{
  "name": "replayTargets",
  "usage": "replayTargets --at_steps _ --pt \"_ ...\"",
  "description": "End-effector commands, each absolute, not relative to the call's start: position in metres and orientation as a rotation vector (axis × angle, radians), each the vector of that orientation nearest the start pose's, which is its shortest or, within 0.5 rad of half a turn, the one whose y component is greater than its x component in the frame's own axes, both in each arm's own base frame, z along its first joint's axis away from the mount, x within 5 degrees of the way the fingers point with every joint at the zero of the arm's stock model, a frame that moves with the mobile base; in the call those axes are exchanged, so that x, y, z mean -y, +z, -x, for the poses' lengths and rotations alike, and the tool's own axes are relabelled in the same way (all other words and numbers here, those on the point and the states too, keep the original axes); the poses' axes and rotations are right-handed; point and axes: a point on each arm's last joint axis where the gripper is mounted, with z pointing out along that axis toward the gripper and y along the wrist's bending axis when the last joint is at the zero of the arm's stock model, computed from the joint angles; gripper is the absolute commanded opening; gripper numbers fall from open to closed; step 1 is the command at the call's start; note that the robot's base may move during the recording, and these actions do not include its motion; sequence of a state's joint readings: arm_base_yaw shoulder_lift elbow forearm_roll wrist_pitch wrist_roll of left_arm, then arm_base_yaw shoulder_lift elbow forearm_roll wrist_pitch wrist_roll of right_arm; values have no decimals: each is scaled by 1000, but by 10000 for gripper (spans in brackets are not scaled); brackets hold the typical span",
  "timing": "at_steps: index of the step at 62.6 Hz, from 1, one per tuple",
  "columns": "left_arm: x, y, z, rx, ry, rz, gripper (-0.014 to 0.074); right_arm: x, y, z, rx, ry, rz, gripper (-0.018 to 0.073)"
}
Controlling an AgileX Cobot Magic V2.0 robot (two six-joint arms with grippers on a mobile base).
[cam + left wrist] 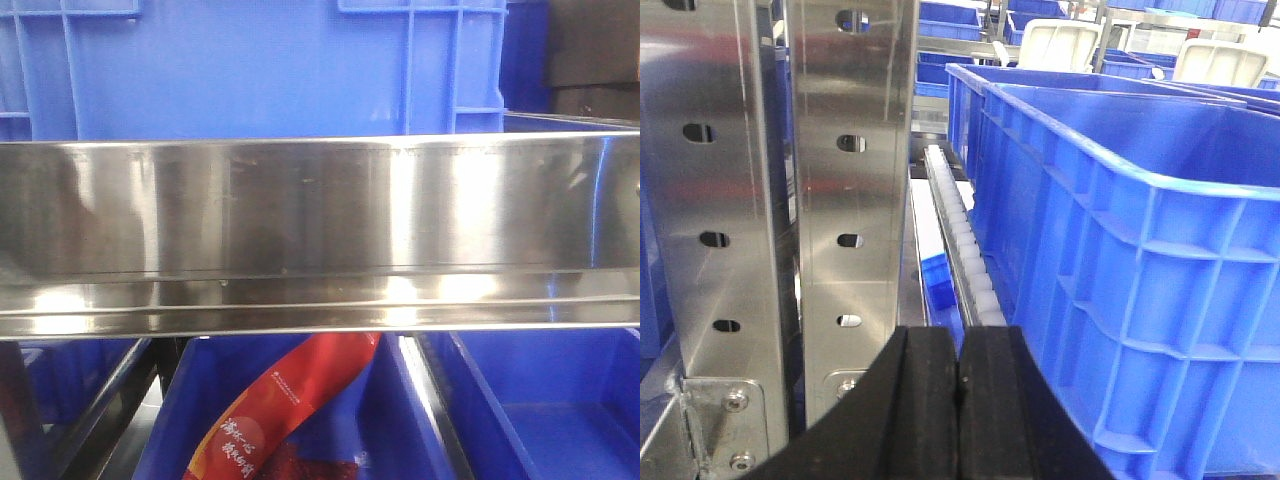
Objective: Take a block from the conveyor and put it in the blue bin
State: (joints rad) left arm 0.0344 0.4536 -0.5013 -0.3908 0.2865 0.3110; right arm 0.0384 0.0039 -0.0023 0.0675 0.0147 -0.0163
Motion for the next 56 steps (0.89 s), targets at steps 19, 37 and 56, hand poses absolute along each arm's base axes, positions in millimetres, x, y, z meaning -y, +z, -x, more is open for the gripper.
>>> replayTargets --at_steps 19,37,56 --pt "6 326 -87 -1639 -114 18 -111 -2 214 -56 -1474 62 -7 -162" --pt "2 270 -68 -1614 -46 31 -111 -2 214 -56 -1474 62 -7 -162" --pt "-1 215 -56 -1455 -138 143 -111 -2 214 -56 -1474 62 -7 -162"
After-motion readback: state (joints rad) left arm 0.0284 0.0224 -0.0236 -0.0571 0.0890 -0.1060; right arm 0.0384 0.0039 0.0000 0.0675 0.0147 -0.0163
